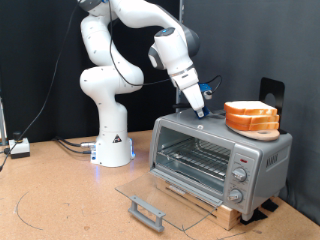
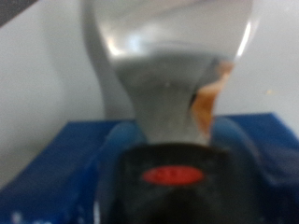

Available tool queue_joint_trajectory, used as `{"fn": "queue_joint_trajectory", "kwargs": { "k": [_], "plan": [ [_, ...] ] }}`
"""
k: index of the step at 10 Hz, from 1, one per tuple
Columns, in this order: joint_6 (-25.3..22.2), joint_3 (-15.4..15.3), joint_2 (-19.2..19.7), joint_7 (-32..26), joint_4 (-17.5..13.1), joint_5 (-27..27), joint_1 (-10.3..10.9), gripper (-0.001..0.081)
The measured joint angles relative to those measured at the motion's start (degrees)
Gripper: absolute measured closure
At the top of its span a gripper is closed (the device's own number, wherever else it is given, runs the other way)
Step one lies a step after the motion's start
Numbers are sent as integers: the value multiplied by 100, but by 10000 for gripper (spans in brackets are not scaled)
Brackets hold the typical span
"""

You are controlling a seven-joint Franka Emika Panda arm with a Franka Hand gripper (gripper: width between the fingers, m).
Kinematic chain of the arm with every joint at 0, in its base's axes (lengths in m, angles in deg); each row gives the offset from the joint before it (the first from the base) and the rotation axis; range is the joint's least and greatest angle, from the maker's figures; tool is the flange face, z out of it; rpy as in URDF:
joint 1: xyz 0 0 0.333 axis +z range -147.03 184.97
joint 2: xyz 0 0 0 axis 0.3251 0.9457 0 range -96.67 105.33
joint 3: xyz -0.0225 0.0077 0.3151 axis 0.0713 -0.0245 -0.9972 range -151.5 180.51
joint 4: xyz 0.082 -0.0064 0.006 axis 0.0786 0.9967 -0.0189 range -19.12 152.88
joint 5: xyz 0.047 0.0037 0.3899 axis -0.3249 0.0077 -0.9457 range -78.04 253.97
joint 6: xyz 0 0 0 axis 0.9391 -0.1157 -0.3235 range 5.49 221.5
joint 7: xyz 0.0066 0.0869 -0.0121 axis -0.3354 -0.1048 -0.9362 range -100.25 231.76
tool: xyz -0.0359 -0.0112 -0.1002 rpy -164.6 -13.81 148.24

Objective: Make a piece of toast with the oven

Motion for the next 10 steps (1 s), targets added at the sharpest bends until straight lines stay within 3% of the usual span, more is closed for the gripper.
{"fn": "queue_joint_trajectory", "kwargs": {
  "k": [1,10],
  "plan": [
    [11,0,0,-37,-3,-31,0,360],
    [19,-4,1,-95,-3,-64,-4,348]
  ]
}}
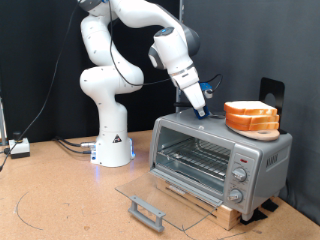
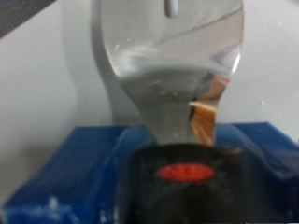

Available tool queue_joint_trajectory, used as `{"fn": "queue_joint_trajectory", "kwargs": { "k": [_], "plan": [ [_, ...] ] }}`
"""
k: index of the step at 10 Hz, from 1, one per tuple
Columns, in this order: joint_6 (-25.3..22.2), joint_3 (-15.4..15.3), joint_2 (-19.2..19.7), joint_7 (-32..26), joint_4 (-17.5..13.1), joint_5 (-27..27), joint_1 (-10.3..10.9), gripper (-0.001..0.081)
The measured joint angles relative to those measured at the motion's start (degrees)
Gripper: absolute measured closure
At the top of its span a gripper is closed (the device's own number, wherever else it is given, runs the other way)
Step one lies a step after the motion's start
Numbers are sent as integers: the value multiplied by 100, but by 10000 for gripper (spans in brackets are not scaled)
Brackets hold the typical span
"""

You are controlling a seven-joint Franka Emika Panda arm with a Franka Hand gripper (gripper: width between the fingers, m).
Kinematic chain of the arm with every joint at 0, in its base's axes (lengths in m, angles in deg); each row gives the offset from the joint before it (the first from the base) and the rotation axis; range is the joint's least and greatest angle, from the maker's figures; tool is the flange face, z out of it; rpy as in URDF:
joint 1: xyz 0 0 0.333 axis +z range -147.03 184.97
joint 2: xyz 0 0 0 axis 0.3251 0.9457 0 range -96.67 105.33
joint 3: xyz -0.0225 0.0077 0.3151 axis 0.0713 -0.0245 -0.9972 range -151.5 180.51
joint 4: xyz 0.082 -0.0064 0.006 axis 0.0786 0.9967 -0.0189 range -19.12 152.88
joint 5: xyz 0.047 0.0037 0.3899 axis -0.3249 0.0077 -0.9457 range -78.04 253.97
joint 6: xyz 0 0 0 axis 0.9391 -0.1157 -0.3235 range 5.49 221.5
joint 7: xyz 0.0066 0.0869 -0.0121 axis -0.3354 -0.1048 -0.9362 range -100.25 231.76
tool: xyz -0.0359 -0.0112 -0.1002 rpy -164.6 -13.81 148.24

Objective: Make a piece of toast with the oven

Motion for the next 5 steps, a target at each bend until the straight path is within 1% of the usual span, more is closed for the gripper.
{"fn": "queue_joint_trajectory", "kwargs": {
  "k": [2,3,4,5],
  "plan": [
    [0,-10,0,0,0,0,0,83],
    [0,-21,0,0,0,0,0,83],
    [0,-35,0,0,-1,0,0,23],
    [8,-48,0,0,-7,-39,0,1]
  ]
}}
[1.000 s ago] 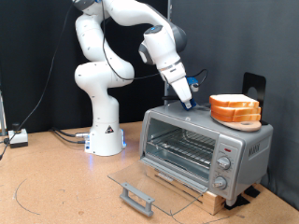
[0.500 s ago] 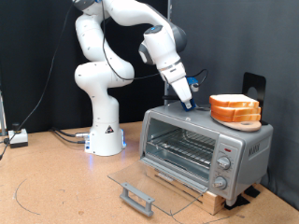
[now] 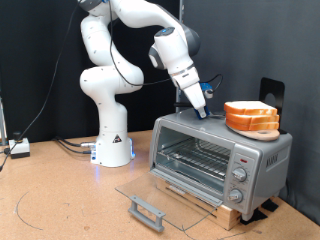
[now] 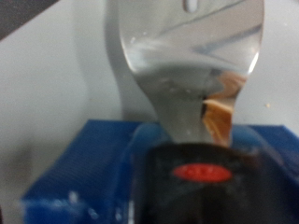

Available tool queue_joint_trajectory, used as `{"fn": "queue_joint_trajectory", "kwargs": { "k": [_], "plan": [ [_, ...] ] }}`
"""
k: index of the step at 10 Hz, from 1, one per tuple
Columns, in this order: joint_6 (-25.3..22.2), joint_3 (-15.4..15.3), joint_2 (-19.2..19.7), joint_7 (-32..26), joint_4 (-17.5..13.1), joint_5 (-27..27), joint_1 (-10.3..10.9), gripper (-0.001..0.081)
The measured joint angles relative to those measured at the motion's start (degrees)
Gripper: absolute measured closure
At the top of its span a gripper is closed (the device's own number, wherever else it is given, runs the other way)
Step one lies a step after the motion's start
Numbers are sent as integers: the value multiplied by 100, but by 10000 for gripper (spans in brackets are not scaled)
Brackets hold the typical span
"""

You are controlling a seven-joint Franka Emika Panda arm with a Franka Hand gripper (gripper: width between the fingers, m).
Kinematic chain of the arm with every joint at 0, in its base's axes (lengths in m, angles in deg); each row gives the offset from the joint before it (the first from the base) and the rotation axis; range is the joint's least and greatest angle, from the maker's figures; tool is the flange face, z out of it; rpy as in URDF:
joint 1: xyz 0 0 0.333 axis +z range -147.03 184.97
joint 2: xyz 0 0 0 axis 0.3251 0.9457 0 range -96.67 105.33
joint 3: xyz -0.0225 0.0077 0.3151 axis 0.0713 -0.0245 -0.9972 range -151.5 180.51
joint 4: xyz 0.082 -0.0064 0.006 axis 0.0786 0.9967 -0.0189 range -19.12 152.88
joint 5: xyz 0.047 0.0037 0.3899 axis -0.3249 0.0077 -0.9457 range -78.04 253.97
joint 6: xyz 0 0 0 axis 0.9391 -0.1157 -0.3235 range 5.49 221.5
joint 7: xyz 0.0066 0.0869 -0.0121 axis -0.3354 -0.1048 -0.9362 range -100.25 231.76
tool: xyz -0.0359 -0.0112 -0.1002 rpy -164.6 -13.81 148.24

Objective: Make a piece of toast with the oven

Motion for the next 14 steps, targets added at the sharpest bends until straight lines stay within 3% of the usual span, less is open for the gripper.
{"fn": "queue_joint_trajectory", "kwargs": {
  "k": [14],
  "plan": [
    [-162,-151,-4,281,-118,20,-132,21]
  ]
}}
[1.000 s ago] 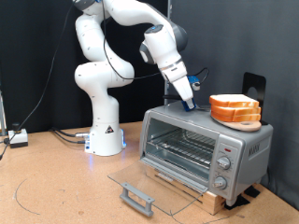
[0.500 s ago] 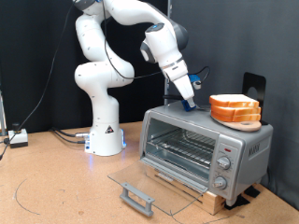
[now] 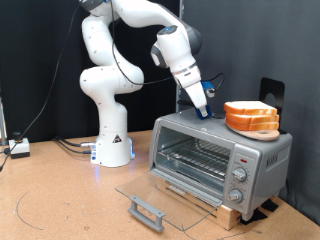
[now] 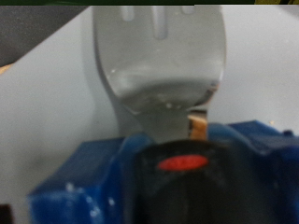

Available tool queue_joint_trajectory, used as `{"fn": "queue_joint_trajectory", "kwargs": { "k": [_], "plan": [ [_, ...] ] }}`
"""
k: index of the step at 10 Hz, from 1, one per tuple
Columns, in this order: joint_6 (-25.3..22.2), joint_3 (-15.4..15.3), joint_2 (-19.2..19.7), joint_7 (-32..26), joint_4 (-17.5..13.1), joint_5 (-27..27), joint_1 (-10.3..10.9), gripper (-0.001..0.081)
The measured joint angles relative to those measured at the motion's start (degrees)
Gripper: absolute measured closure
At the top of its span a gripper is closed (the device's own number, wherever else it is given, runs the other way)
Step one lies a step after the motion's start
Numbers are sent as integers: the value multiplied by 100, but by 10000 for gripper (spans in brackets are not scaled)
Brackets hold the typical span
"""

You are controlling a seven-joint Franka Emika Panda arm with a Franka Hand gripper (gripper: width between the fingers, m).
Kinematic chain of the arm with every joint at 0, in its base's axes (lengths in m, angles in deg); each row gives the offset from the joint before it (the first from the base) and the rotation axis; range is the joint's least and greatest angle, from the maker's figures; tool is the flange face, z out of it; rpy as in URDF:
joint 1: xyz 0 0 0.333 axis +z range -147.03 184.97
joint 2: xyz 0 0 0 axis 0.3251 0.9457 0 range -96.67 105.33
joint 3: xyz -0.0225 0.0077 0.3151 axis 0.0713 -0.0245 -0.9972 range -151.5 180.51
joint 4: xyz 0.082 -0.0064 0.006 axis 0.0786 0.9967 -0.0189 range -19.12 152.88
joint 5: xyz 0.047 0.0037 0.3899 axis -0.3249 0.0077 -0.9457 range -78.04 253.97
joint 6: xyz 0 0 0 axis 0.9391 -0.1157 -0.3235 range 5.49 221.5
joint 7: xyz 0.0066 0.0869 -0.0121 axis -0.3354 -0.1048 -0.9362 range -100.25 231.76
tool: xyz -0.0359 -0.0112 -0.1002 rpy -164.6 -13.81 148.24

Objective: Make a piece of toast with the oven

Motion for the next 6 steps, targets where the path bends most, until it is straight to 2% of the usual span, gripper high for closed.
{"fn": "queue_joint_trajectory", "kwargs": {
  "k": [1,2,3,4,6],
  "plan": [
    [0,0,0,-2,0,-5,-2,21],
    [3,1,0,-22,-1,-33,-2,190],
    [4,1,1,-39,-2,-52,-1,190],
    [4,0,6,-63,-2,-88,2,385],
    [9,-1,12,-180,-2,-161,6,410]
  ]
}}
